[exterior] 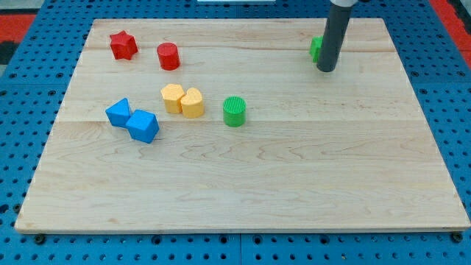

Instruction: Push the green star to the top right side of the board

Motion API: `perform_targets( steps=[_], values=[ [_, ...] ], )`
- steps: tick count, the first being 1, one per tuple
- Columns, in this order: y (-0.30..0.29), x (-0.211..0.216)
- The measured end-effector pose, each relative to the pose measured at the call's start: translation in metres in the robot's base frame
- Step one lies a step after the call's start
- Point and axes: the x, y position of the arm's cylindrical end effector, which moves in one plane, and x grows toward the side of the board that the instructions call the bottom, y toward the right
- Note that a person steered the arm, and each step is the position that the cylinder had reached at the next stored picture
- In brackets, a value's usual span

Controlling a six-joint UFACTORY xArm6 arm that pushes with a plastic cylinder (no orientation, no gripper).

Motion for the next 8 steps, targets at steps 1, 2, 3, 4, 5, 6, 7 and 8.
perform_targets(
  steps=[1,2,3,4,5,6,7,8],
  values=[
    [-0.009,-0.022],
    [-0.018,-0.030],
    [-0.018,-0.006],
    [-0.006,-0.025],
    [0.007,-0.040],
    [0.007,-0.040],
    [0.006,-0.040],
    [0.004,-0.040]
  ],
)
